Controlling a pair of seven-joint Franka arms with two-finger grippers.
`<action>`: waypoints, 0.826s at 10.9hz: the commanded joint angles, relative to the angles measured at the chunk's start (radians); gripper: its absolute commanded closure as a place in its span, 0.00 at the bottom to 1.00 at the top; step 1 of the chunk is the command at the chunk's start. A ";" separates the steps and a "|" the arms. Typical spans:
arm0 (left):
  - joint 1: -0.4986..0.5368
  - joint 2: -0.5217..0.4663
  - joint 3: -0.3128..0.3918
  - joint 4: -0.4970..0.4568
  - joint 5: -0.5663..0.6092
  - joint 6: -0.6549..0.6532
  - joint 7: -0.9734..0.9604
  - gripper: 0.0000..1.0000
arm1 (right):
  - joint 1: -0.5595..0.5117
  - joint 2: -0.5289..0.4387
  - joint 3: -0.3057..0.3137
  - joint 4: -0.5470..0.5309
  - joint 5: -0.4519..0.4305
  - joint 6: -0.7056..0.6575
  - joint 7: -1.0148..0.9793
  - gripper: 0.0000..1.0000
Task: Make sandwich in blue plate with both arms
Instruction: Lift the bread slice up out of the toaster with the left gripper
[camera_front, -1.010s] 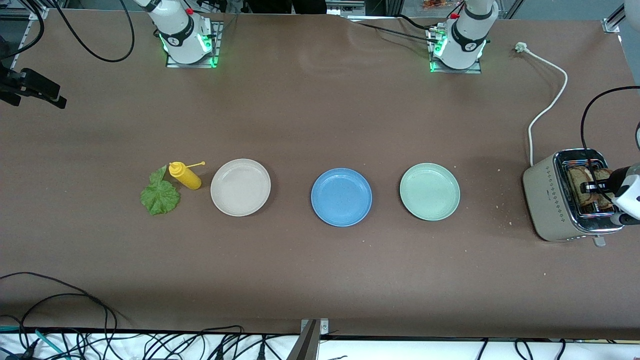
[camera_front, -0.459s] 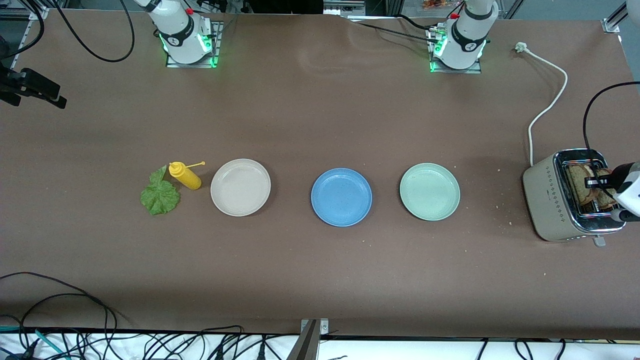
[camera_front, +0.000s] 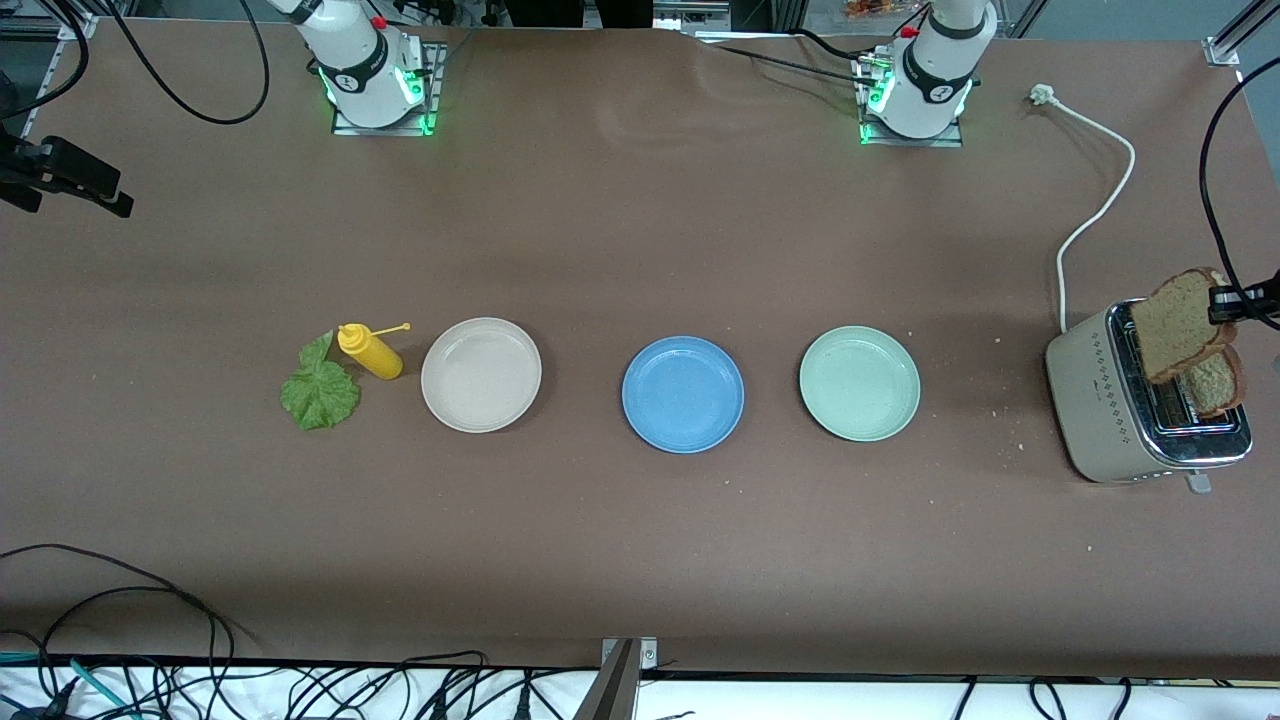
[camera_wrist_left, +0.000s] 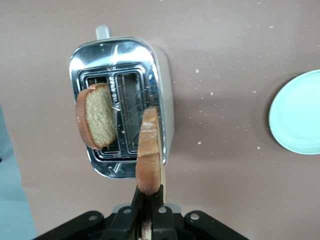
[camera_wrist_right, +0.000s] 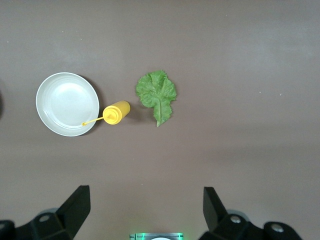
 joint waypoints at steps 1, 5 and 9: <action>0.002 -0.014 -0.047 0.023 -0.028 -0.008 0.022 1.00 | -0.004 -0.003 0.002 0.011 0.020 -0.003 -0.003 0.00; -0.126 -0.004 -0.041 0.012 -0.178 0.003 -0.061 1.00 | -0.004 -0.003 0.002 0.011 0.020 -0.003 -0.003 0.00; -0.221 0.089 -0.040 -0.005 -0.471 0.067 -0.127 1.00 | -0.004 -0.001 0.000 0.011 0.022 -0.003 -0.003 0.00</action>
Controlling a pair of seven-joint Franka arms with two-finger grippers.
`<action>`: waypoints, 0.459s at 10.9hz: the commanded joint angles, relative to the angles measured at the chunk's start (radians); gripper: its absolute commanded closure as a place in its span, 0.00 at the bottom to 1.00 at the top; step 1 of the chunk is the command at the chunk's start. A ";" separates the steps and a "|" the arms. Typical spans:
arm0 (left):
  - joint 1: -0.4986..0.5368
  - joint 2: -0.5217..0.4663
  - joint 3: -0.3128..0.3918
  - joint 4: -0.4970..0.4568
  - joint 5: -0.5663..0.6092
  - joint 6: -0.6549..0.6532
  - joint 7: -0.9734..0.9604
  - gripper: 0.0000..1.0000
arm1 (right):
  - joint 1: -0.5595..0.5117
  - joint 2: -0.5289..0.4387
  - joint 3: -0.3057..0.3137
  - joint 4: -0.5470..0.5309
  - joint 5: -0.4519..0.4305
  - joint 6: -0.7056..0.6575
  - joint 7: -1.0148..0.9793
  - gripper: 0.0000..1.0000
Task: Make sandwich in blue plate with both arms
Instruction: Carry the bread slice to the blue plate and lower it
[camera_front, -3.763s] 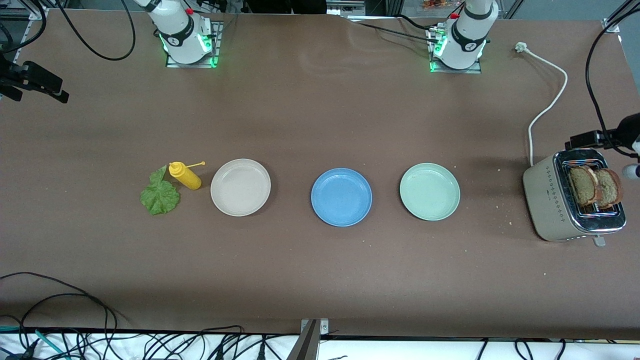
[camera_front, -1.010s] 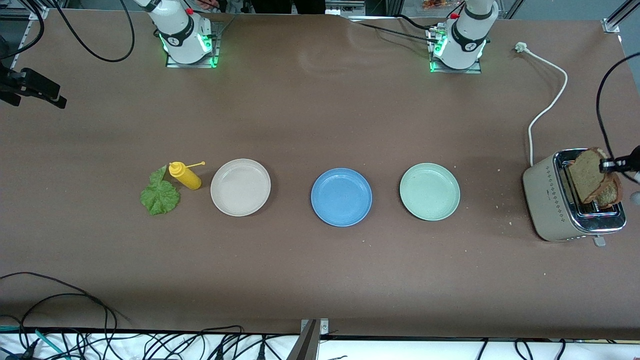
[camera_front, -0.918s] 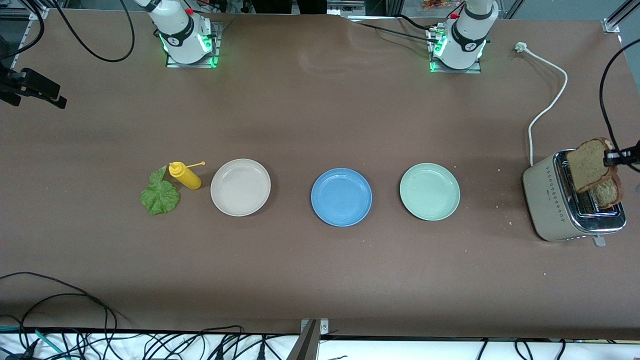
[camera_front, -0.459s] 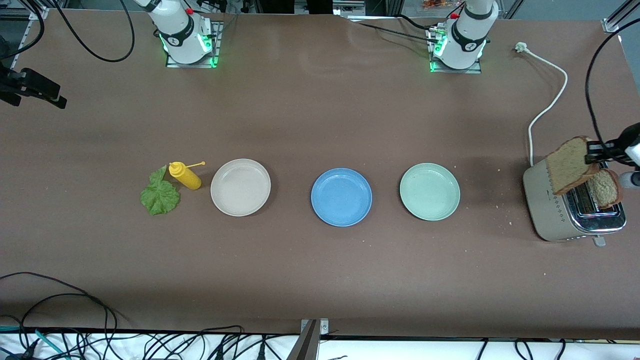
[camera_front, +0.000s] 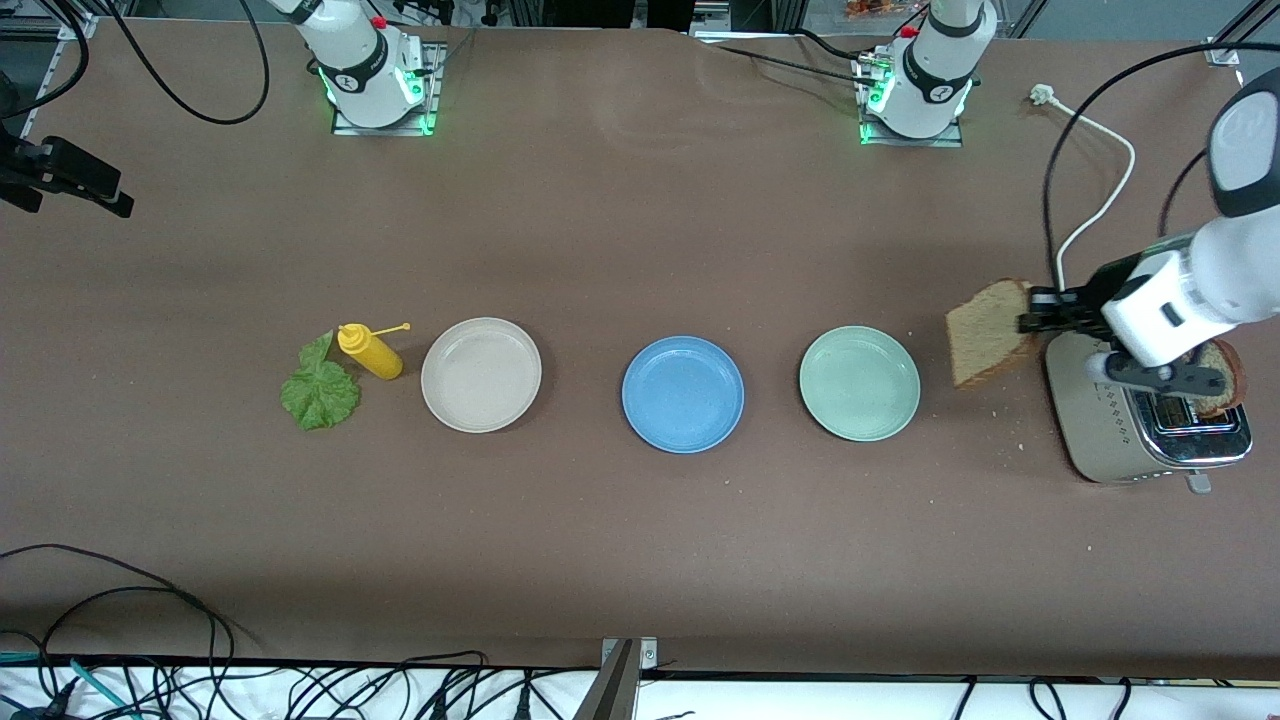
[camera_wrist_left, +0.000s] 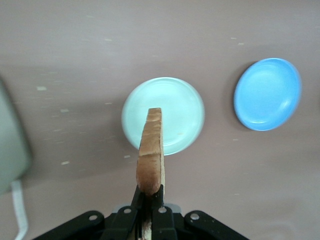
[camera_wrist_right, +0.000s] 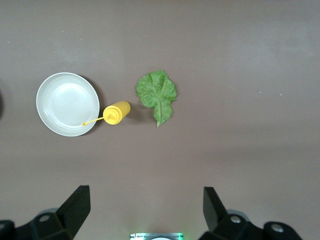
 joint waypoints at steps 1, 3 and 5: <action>-0.068 0.104 0.011 0.002 -0.192 0.079 -0.015 1.00 | -0.004 -0.003 0.000 0.011 0.021 -0.003 -0.003 0.00; -0.147 0.179 0.015 0.002 -0.330 0.186 -0.015 1.00 | -0.004 -0.001 0.000 0.012 0.021 -0.003 -0.003 0.00; -0.225 0.254 0.016 0.002 -0.412 0.305 -0.009 1.00 | -0.004 -0.001 0.000 0.011 0.021 -0.003 -0.003 0.00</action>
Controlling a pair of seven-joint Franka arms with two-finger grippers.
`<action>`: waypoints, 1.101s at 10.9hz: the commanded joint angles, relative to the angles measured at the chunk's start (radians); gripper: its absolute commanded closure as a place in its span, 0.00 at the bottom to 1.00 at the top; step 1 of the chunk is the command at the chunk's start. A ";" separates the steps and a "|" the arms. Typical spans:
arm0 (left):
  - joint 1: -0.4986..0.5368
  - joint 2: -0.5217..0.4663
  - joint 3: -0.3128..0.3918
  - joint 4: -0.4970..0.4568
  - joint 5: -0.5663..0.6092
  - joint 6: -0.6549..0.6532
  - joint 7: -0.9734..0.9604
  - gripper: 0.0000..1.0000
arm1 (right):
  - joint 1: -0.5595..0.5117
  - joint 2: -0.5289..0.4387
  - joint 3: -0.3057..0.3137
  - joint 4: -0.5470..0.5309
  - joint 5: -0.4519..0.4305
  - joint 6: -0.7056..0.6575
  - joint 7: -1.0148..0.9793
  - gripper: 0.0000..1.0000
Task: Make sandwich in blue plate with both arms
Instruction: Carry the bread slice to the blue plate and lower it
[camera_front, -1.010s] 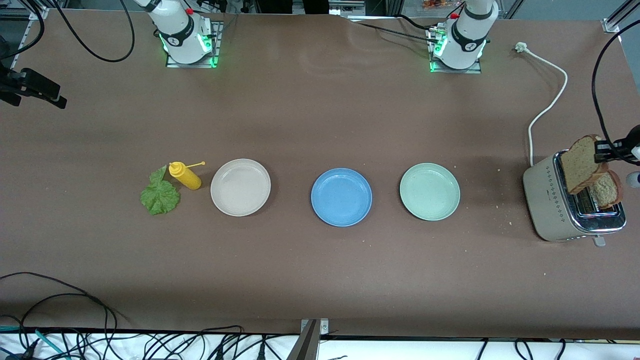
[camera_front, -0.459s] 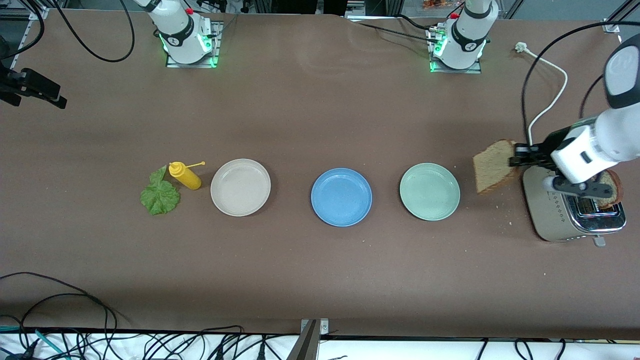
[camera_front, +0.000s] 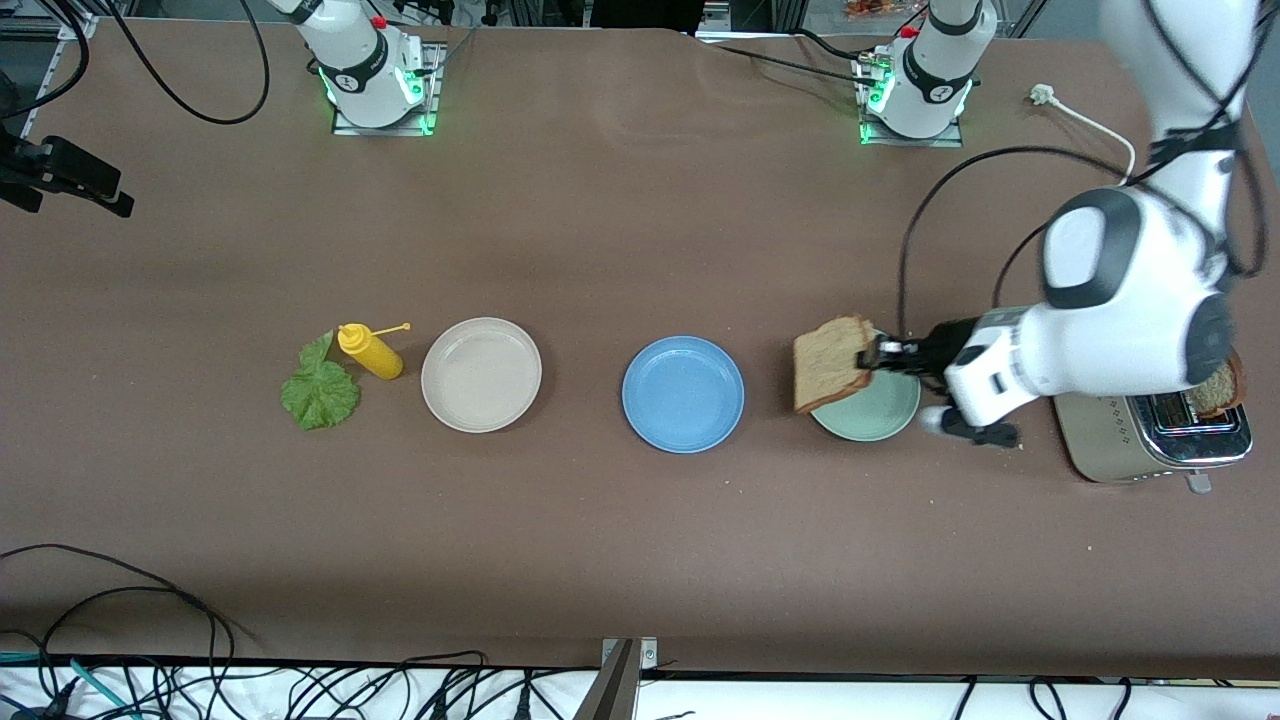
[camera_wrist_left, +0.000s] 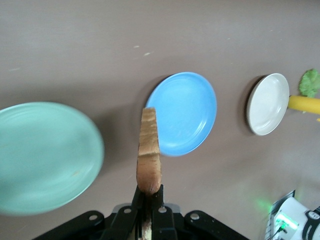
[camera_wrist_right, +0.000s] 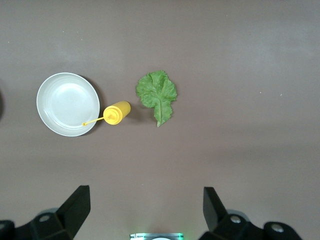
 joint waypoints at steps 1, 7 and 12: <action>-0.101 0.110 0.015 0.018 -0.167 0.125 0.003 1.00 | -0.004 -0.001 0.000 0.011 0.020 -0.003 -0.003 0.00; -0.185 0.221 0.017 0.027 -0.268 0.172 0.005 1.00 | -0.004 -0.001 -0.001 0.011 0.020 -0.003 -0.003 0.00; -0.253 0.290 0.017 0.039 -0.286 0.351 -0.006 1.00 | -0.005 -0.001 -0.003 0.011 0.020 -0.004 -0.003 0.00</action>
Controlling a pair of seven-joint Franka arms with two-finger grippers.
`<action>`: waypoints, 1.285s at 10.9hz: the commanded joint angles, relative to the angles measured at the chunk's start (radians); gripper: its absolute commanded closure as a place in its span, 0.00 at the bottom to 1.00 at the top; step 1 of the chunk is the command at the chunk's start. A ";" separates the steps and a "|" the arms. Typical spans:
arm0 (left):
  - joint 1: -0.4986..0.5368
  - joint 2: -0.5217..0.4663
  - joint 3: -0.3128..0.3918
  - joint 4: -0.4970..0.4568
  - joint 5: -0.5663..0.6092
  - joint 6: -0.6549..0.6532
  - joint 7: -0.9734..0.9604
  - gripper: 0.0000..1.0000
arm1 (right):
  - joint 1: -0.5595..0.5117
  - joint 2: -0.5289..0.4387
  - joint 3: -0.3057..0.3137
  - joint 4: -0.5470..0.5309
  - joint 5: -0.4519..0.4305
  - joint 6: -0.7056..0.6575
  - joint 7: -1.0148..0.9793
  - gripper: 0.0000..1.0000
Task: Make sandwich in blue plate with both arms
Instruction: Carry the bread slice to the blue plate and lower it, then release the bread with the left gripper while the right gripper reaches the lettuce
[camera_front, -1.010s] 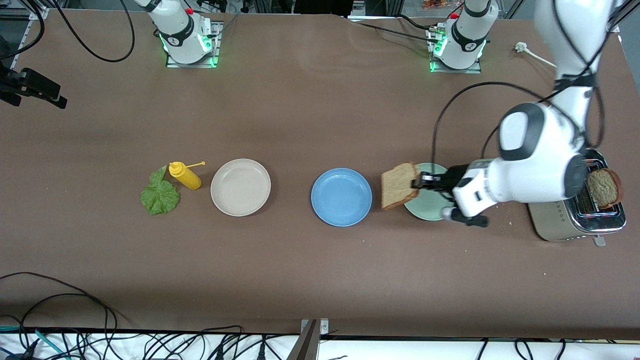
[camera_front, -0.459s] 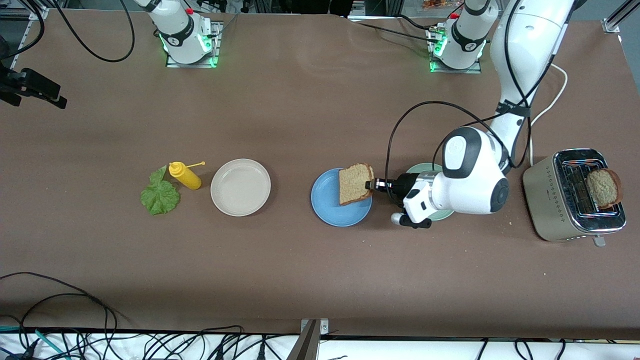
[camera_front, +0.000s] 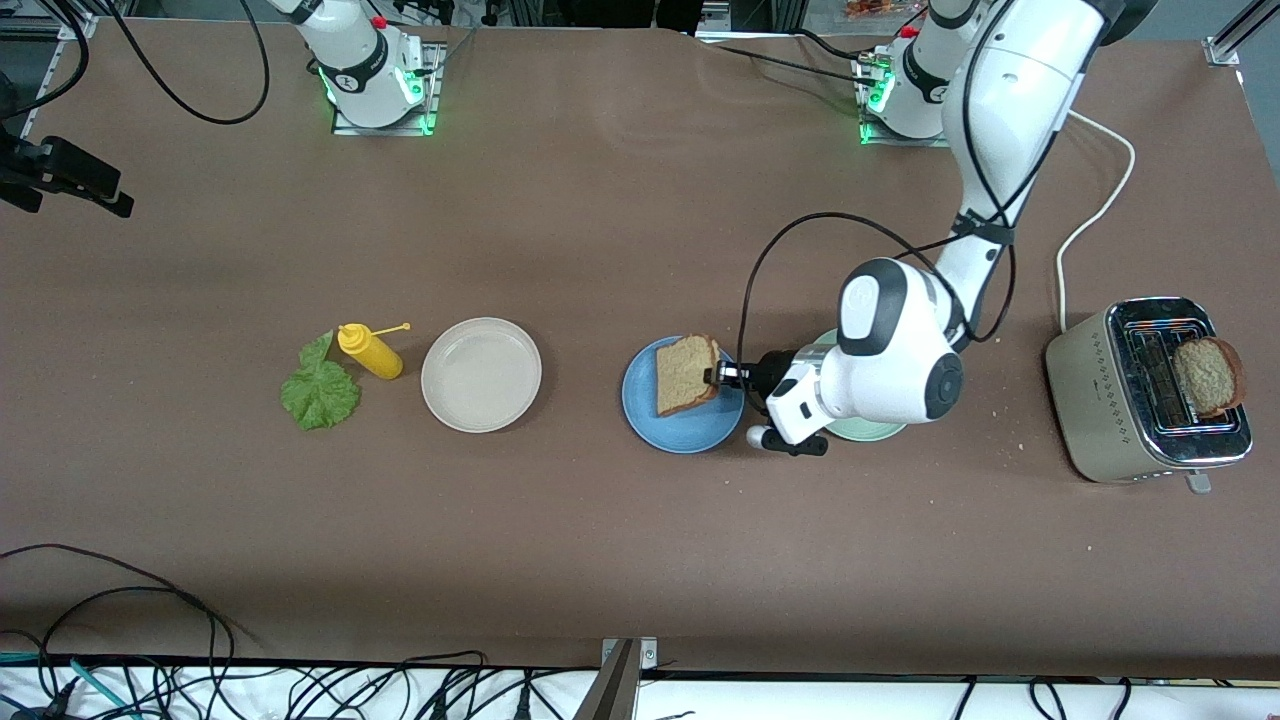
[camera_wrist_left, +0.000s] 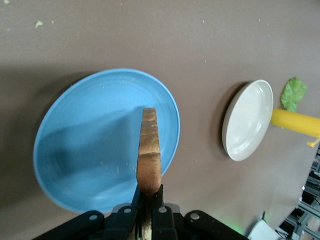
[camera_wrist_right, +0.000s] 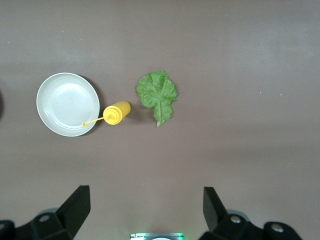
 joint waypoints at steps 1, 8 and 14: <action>-0.029 0.047 0.016 0.047 -0.054 0.044 0.002 1.00 | -0.004 -0.001 -0.002 0.011 0.020 -0.004 -0.003 0.00; -0.027 0.088 0.039 0.049 -0.053 0.047 0.020 0.87 | -0.004 -0.001 -0.002 0.011 0.021 -0.003 -0.001 0.00; 0.009 0.081 0.137 0.043 -0.053 0.102 0.020 0.00 | -0.004 -0.001 -0.002 0.011 0.021 -0.003 -0.001 0.00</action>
